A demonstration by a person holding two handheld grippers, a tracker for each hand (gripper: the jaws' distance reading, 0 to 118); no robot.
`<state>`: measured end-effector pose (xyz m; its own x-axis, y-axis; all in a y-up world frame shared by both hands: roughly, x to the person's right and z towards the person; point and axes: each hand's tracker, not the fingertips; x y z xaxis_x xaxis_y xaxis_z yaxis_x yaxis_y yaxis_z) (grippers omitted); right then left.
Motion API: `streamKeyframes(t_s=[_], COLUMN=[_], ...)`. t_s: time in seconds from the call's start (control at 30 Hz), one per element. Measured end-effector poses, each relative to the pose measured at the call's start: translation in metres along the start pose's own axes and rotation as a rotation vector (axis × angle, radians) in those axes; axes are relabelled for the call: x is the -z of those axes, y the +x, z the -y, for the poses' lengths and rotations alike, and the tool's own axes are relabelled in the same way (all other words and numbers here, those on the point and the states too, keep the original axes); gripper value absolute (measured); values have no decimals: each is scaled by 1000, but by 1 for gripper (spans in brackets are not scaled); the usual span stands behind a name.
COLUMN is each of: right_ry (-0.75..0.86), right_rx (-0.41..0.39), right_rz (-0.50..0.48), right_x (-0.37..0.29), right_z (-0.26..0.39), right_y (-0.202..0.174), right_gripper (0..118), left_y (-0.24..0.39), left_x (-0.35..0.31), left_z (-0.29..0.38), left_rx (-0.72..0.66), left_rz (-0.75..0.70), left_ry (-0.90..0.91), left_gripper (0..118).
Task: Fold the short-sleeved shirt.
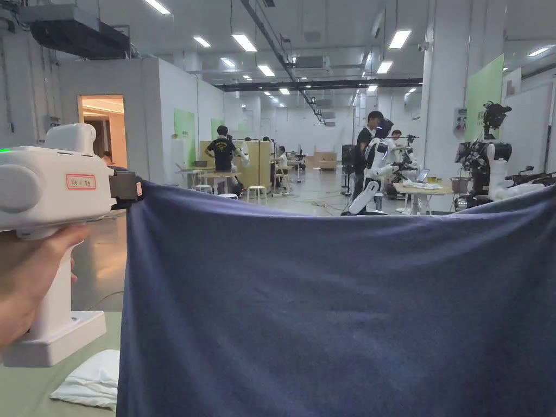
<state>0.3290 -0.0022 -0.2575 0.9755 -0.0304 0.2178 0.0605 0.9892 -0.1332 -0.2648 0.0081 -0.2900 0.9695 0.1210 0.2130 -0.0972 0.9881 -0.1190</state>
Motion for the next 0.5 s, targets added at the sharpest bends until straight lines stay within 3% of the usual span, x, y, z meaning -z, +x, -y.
streamKeyframes(t_s=[0.23, 0.5], right_ry=[27, 41], right_rx=[27, -6], right_rz=[31, 92], right_x=[53, 105], right_z=[-25, -30], right_y=[-14, -30], right_gripper=[1, 1], left_y=[5, 13], left_x=[71, 126], left_z=[-10, -7], left_rx=[30, 17], left_rz=[-69, -114], left_ry=[-42, -20], left_gripper=[8, 8])
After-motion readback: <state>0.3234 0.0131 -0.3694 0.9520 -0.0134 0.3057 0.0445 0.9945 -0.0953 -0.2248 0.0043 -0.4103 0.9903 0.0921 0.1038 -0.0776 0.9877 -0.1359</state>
